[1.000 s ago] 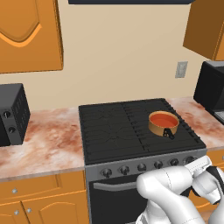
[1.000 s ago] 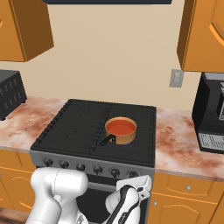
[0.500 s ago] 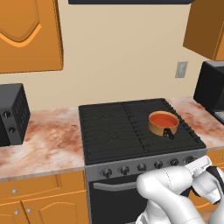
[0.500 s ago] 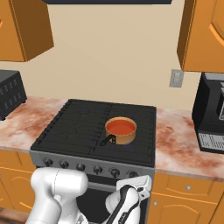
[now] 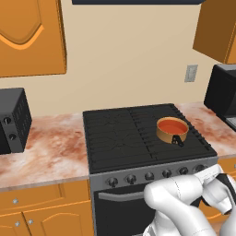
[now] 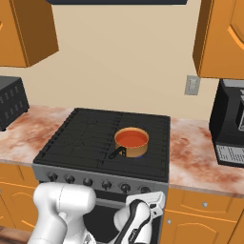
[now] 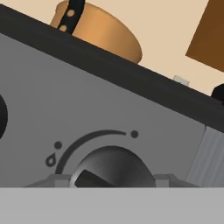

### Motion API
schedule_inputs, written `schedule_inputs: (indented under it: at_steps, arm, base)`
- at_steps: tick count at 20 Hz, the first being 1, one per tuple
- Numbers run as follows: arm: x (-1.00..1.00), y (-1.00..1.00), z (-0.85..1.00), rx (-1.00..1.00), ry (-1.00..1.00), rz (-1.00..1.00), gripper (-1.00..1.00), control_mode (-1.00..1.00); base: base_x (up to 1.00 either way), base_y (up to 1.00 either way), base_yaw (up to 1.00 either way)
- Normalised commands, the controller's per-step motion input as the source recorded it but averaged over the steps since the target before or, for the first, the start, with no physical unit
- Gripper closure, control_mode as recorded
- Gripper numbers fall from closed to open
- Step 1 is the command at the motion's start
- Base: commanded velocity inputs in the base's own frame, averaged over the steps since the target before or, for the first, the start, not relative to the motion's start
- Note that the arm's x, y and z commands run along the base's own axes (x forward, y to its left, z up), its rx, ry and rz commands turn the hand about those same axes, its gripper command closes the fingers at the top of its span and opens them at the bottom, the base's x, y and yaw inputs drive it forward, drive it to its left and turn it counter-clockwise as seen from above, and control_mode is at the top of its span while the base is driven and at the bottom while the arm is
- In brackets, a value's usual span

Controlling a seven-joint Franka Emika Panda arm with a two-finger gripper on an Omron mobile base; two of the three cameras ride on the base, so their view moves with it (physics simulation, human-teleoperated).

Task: Wait until the marinara sauce is simmered to a deep red color and then turn off the stove.

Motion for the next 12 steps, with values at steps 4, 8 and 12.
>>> schedule_inputs:
  at_steps: [4,8,12]
  arm:
    - [0.00,0.00,0.00,0.07,0.10,-0.04,1.00,-1.00]
    - [0.00,0.00,0.00,0.08,0.09,-0.04,1.00,-1.00]
    - [0.00,0.00,0.00,0.10,0.05,-0.02,1.00,-1.00]
  base:
    - [0.00,0.00,0.00]
    - [0.00,0.00,0.00]
    - [0.00,0.00,0.00]
